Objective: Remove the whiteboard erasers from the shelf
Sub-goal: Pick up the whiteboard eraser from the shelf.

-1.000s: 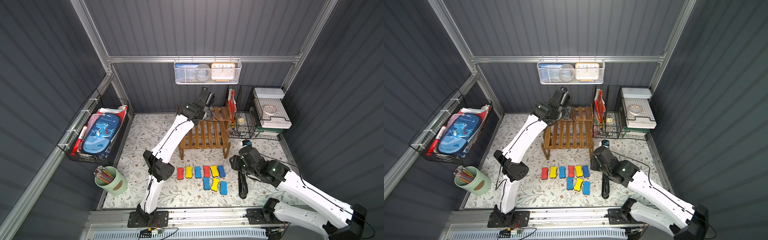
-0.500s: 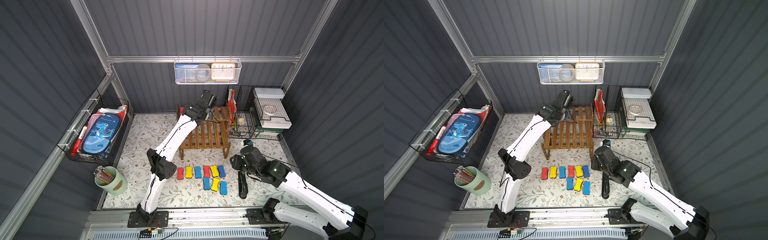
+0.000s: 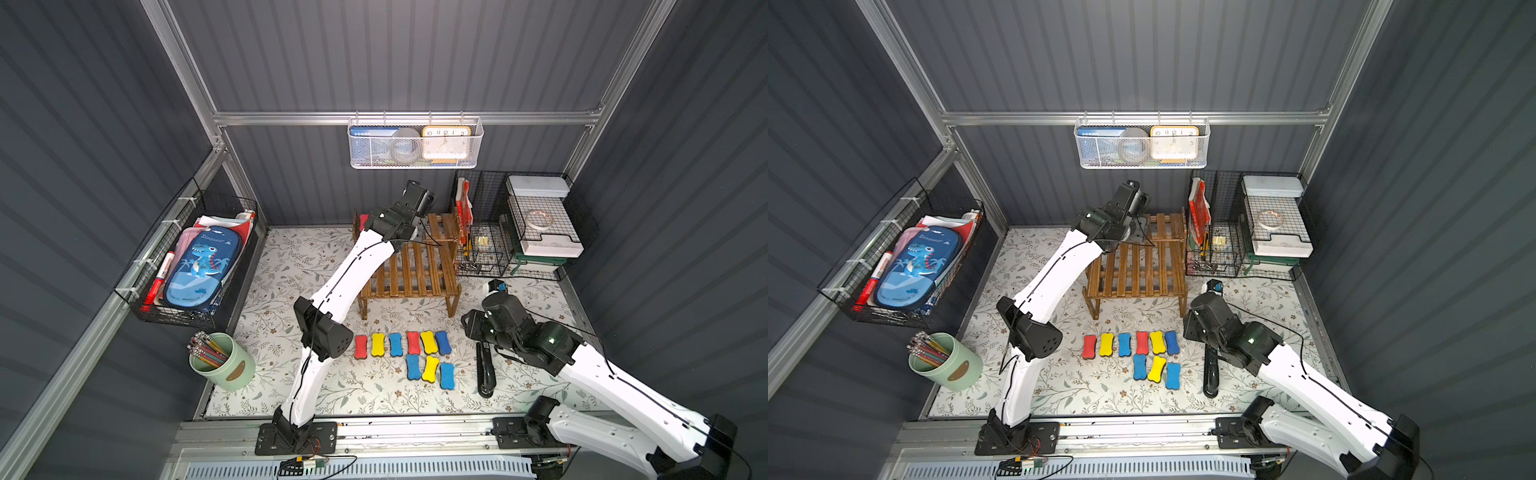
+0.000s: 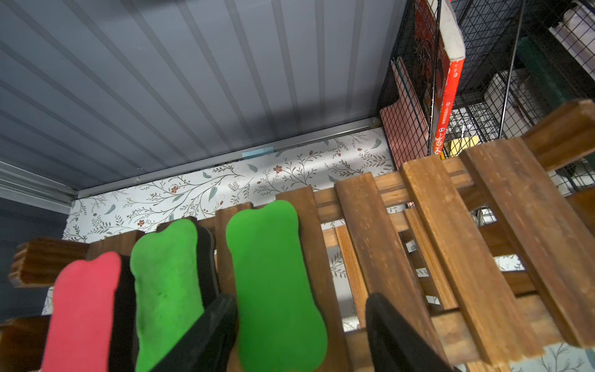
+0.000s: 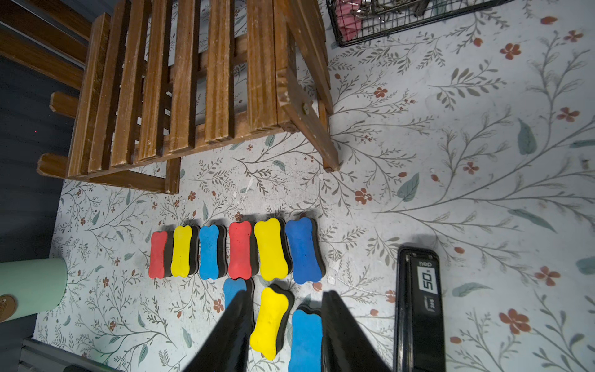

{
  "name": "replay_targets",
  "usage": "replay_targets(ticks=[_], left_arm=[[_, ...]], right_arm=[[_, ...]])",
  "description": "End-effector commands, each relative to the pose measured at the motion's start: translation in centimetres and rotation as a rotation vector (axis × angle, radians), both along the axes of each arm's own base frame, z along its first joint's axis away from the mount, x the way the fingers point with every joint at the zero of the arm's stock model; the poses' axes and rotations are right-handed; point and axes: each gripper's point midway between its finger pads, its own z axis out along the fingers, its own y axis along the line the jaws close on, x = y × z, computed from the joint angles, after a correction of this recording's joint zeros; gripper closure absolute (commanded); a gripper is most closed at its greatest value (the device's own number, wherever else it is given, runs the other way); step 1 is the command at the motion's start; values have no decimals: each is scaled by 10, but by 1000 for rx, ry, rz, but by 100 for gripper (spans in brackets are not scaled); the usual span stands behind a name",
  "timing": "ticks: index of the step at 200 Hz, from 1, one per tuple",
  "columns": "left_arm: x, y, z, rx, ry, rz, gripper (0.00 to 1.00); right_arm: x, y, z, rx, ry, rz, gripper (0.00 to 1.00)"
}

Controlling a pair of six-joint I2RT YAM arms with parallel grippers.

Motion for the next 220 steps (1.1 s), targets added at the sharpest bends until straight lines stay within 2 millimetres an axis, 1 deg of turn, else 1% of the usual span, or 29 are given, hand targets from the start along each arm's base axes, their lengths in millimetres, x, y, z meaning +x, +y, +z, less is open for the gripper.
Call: replay_targets(ticks=[1, 49, 61, 70, 90, 103, 115, 143, 182, 206, 220], left_arm=[[0, 8, 1, 7, 2, 23, 33], [1, 17, -7, 46, 16, 55, 35], [0, 18, -8, 51, 18, 58, 30], [-1, 17, -9, 49, 20, 54, 30], [0, 16, -11, 51, 26, 43, 35], [-1, 14, -12, 48, 28, 37, 37], [-1, 13, -11, 42, 28, 33, 40], [-2, 11, -3, 11, 14, 24, 44], [-4, 6, 19, -57, -18, 2, 50], [-12, 9, 31, -97, -22, 2, 53], [-22, 14, 37, -115, -18, 6, 54]], right_arm=[[-3, -3, -3, 0, 8, -4, 59], [-3, -5, -2, 2, 6, -10, 59], [-3, -5, -2, 5, 5, -11, 59], [-3, -6, -3, 2, 8, -13, 59], [-2, -6, -4, 3, 9, -17, 59], [-2, -6, -3, 4, 6, -16, 59], [-2, -7, -2, 4, 5, -19, 59], [-2, -7, -3, 4, 7, -20, 59], [-3, -7, -2, 7, 9, -22, 59], [-3, -8, 0, 12, 7, -26, 59], [-3, -9, 1, 12, 3, -29, 59]])
